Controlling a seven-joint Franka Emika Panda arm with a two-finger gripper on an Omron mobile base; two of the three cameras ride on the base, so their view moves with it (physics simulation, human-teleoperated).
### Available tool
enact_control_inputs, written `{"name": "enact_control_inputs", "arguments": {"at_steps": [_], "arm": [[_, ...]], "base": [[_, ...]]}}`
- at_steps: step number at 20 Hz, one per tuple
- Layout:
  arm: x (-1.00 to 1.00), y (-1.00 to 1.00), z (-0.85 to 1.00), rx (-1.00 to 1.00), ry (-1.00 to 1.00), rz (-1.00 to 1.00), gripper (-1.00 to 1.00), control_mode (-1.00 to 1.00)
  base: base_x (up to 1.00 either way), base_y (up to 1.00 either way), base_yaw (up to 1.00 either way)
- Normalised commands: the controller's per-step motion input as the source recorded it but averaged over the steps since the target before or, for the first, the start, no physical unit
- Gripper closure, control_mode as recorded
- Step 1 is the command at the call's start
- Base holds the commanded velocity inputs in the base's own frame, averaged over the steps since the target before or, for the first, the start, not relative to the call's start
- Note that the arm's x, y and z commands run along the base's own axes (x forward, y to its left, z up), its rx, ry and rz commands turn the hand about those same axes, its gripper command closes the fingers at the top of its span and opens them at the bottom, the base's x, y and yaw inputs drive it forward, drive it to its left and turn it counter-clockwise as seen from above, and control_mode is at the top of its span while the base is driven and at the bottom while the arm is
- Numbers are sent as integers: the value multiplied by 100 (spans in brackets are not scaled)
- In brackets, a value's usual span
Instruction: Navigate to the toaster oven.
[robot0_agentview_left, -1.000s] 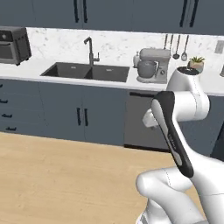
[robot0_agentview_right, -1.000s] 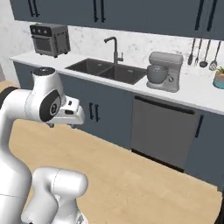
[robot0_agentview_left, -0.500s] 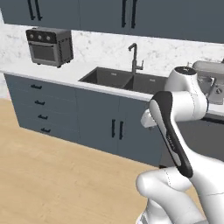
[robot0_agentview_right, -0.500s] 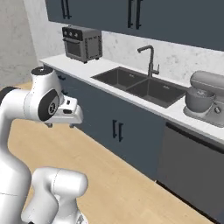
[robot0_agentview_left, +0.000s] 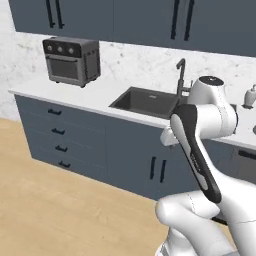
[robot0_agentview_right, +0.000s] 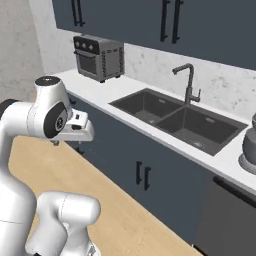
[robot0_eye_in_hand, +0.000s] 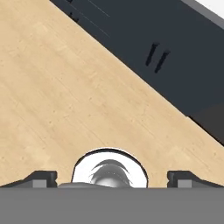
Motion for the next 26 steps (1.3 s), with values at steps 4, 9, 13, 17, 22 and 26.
{"name": "enact_control_inputs", "arguments": {"at_steps": [4, 9, 13, 17, 22, 26], "arm": [[0, 0, 0, 0, 0, 0, -100, 100], [0, 0, 0, 0, 0, 0, -100, 100], [0, 0, 0, 0, 0, 0, -100, 100], [0, 0, 0, 0, 0, 0, -100, 100], [0, 0, 0, 0, 0, 0, -100, 100], [0, 0, 0, 0, 0, 0, -100, 100]], "base": [[100, 73, -11], [98, 78, -21], [96, 69, -25], [88, 63, -25], [78, 62, -25], [56, 55, -26]]}}
